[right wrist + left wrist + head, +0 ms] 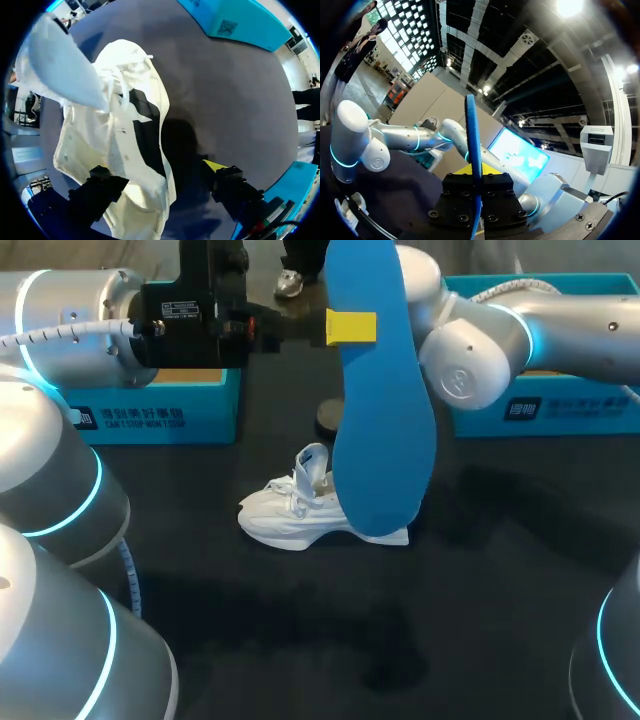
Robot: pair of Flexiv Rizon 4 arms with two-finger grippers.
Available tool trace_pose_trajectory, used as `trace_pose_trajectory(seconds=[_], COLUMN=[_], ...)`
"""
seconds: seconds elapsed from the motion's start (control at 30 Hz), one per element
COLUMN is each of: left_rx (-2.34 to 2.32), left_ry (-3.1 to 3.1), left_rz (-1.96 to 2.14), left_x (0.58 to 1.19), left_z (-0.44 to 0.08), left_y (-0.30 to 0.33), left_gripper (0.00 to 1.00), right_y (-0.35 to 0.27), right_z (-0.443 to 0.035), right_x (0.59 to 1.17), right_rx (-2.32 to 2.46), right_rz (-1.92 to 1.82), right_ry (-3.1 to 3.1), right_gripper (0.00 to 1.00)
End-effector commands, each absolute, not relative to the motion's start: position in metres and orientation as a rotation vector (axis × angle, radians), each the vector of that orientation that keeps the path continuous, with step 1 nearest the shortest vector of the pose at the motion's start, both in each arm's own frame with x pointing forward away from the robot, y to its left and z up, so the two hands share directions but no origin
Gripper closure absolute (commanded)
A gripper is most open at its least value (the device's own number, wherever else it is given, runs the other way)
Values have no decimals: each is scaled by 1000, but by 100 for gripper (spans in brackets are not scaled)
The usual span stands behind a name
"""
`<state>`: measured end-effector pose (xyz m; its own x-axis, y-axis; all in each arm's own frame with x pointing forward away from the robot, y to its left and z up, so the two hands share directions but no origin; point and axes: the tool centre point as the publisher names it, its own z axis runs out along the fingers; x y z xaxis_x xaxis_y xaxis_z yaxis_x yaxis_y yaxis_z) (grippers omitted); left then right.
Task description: Take the shoe out of the shoebox, open the shoe tongue, remove and reinsert the insole, then place the shoe into the shoebox
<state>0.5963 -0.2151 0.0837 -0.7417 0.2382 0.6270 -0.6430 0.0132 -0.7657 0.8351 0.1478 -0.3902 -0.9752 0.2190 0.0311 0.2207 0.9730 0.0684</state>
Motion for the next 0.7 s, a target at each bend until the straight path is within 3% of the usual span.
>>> trace_pose_trajectory(seconds=[0.03,0.17,0.2,0.23,0.5,0.7], left_rx=[420,420,420,420,420,420], left_ry=[-1667,-1667,-1667,-1667,-1667,-1667], left_rz=[1797,1797,1797,1797,1797,1797], left_x=[595,595,595,595,595,595], left_z=[83,83,83,83,83,83], left_y=[-216,-216,-216,-216,-216,-216], left_gripper=[100,100,100,100,100,100], right_y=[152,151,151,151,151,146], right_z=[-395,-394,-394,-394,-393,-364], right_x=[837,837,837,837,825,814], right_rx=[-357,-364,-362,-360,-434,-654], right_rz=[-88,-75,-72,-70,-130,-169], right_ry=[-3091,-3088,-3086,-3085,-3050,-2953], right_gripper=[52,71,93,100,100,100])
